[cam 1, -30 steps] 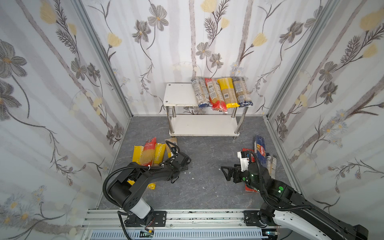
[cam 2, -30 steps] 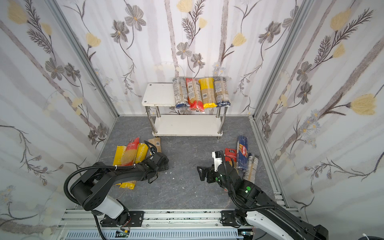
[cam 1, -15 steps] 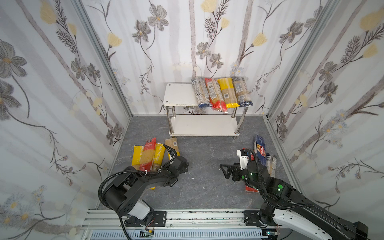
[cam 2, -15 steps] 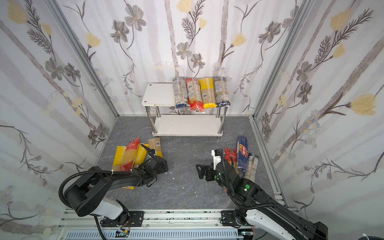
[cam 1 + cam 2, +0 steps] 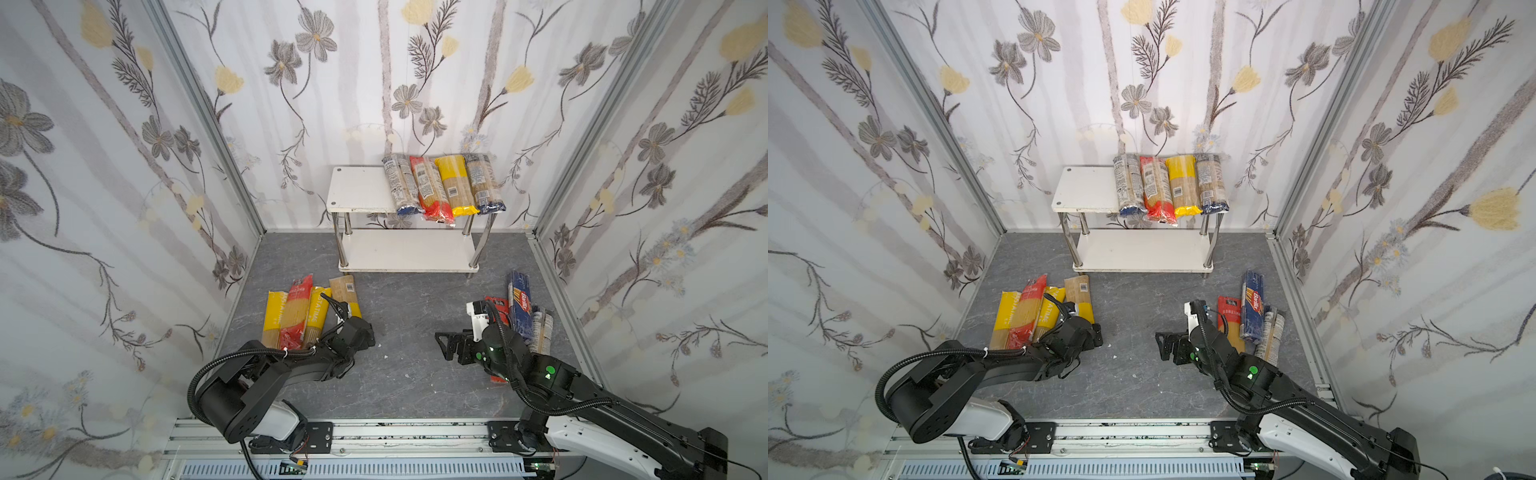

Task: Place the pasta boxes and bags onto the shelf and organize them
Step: 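Lower the left gripper onto the brown-and-yellow spaghetti bag and close it, then lift the brown-and-yellow bag upright with the left gripper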

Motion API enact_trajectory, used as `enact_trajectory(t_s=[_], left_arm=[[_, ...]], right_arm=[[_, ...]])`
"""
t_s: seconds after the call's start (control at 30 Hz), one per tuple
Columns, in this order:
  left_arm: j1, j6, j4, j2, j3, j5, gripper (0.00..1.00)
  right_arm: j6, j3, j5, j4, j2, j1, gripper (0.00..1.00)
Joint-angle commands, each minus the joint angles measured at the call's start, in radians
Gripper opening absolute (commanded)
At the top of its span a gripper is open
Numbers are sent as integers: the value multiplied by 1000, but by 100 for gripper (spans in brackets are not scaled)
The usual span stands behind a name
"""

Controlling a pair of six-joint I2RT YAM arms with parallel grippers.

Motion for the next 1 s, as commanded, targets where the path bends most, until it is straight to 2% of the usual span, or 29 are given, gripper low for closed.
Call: enact_trajectory(t_s=[0.0, 0.27, 0.47, 0.7, 0.97], left_arm=[[-1, -28, -62, 20, -8, 57, 97], [-2, -48, -47, 37, -31, 63, 96], [-16, -68, -41, 41, -58, 54, 91], [-30, -74, -34, 79, -60, 80, 68], [-44, -86, -37, 56, -81, 129, 52]], right_arm=[[18, 4, 29, 34, 5, 6, 100], [10, 12, 25, 34, 17, 7, 100], [14, -11, 33, 28, -15, 9, 100], [14, -24, 30, 25, -42, 11, 100], [15, -27, 30, 14, -71, 19, 100]])
